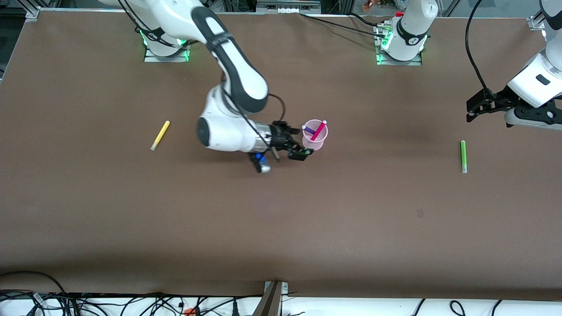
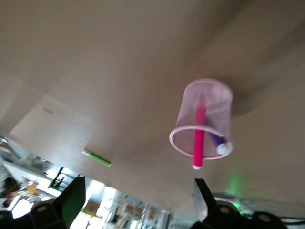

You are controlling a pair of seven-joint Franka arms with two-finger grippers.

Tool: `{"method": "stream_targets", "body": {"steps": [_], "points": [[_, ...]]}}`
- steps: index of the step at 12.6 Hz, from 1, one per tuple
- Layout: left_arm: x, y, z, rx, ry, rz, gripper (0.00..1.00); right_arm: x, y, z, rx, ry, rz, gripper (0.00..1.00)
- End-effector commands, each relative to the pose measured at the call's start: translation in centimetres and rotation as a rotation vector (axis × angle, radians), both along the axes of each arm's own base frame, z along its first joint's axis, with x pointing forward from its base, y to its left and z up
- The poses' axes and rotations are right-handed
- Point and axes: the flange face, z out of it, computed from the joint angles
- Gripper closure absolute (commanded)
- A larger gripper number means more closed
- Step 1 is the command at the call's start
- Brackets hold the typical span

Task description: Organize pens into pink holder with both arms

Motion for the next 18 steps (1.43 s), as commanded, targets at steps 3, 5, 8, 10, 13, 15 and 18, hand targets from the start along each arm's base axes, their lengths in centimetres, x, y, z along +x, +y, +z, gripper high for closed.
{"method": "stream_targets", "body": {"steps": [3,5,8,10,13,15,18], "points": [[0.1,-0.1,0.3,-0.019,-0.010,-0.021,0.00,1.8,-12.2,11.1,-0.153,-0.135,0.235,0.00],[0.1,-0.1,0.3,-0.019,-0.010,-0.023,0.00,0.7,-16.1,16.2,-0.264,-0.219,0.341,0.00],[0.1,-0.1,0.3,-0.019,-0.010,-0.021,0.00,-0.1,-25.3,21.1,-0.360,-0.276,0.492,0.00],[0.1,-0.1,0.3,-0.019,-0.010,-0.021,0.00,-1.5,-29.9,23.7,-0.481,-0.330,0.641,0.00],[0.1,-0.1,0.3,-0.019,-0.010,-0.023,0.00,-4.1,-34.0,26.8,-0.585,-0.404,0.779,0.00],[0.1,-0.1,0.3,-0.019,-0.010,-0.023,0.00,-3.9,-35.9,27.3,-0.567,-0.435,0.820,0.00],[0.1,-0.1,0.3,-0.019,-0.010,-0.023,0.00,-3.5,-36.1,27.7,-0.561,-0.457,0.820,0.00]]}}
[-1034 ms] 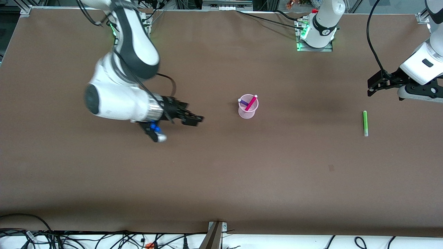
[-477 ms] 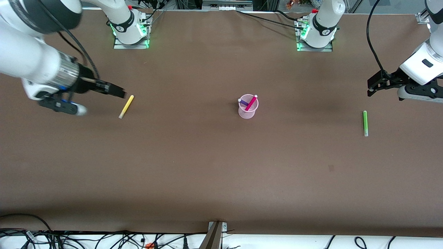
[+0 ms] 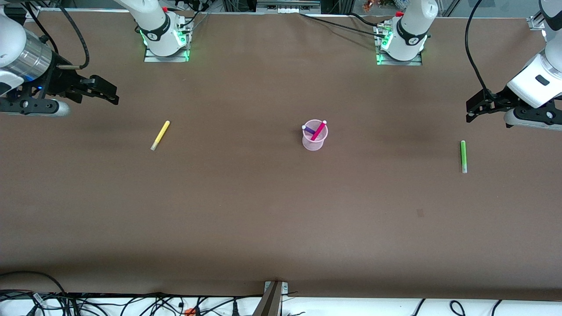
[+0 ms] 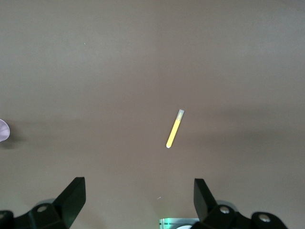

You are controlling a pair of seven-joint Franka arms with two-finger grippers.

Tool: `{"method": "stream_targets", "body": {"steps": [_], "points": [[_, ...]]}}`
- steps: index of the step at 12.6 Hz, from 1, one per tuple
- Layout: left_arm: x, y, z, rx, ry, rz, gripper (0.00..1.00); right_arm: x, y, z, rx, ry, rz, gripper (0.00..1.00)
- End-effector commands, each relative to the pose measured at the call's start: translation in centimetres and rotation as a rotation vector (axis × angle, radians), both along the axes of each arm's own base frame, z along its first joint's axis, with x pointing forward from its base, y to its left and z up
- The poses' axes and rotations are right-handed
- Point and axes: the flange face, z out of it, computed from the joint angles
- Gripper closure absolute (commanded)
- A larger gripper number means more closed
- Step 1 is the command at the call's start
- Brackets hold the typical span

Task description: Organize pens into pink holder with both arms

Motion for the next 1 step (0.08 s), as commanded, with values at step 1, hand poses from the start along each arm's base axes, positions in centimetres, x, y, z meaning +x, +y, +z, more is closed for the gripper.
{"method": "stream_targets", "body": {"steps": [1], "points": [[0.08,-0.08,0.33,-0.019,-0.009,-0.022,0.00,-0.13,-0.02,0.34,0.000,-0.016,0.026,0.00]]}}
